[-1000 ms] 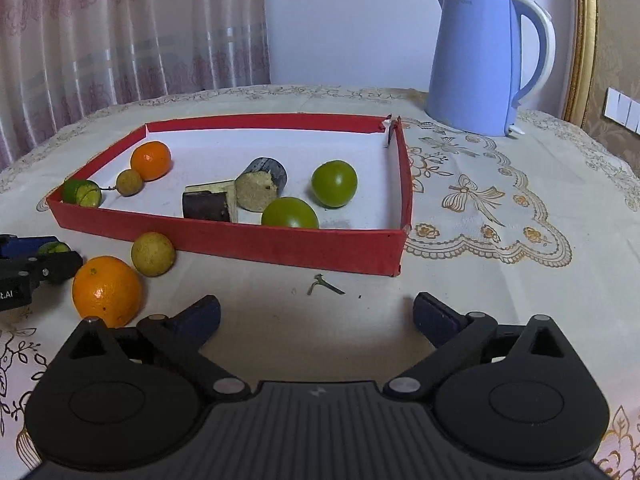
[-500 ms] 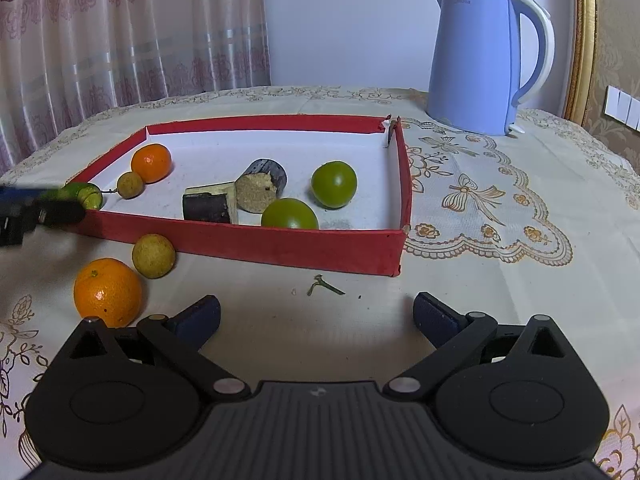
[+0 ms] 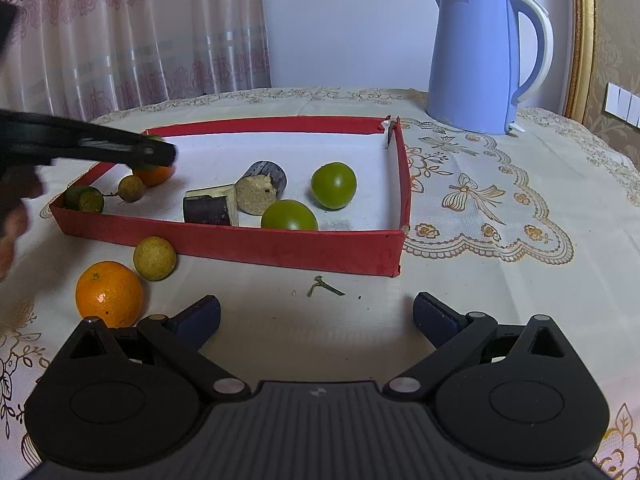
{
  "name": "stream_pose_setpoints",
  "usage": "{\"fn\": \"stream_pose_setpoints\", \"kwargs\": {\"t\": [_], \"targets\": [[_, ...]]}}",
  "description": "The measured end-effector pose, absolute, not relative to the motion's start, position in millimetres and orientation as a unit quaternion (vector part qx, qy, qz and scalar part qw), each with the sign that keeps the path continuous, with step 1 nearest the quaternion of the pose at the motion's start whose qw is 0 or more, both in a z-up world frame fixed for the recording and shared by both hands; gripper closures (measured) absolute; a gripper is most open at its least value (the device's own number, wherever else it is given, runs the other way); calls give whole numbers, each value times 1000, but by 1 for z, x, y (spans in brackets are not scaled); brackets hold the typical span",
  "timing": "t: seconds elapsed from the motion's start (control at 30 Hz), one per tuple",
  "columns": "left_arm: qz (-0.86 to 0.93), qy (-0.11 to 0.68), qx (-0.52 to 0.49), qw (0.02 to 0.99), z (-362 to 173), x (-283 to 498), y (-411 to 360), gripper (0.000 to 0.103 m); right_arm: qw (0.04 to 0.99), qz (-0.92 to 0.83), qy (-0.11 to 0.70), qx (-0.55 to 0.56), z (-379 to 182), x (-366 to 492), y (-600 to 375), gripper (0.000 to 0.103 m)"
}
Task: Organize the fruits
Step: 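Lower the avocado into the tray, open and withdraw the left tool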
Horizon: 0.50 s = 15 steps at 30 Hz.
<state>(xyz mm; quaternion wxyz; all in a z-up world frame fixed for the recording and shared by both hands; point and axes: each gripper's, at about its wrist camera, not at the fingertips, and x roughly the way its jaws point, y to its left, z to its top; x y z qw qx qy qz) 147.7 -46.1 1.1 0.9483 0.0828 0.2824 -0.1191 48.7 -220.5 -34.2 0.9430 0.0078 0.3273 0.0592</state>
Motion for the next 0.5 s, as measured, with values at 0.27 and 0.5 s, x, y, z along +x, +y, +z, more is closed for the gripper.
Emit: {"fn": "stream_pose_setpoints", "kwargs": {"t": [0.27, 0.5], "targets": [[-122, 293, 95, 944, -9, 176, -63, 68, 943, 60, 327, 9, -34, 49, -220, 0], [-111, 295, 99, 944, -19, 191, -67, 50, 943, 60, 326, 12, -35, 48, -220, 0]]}}
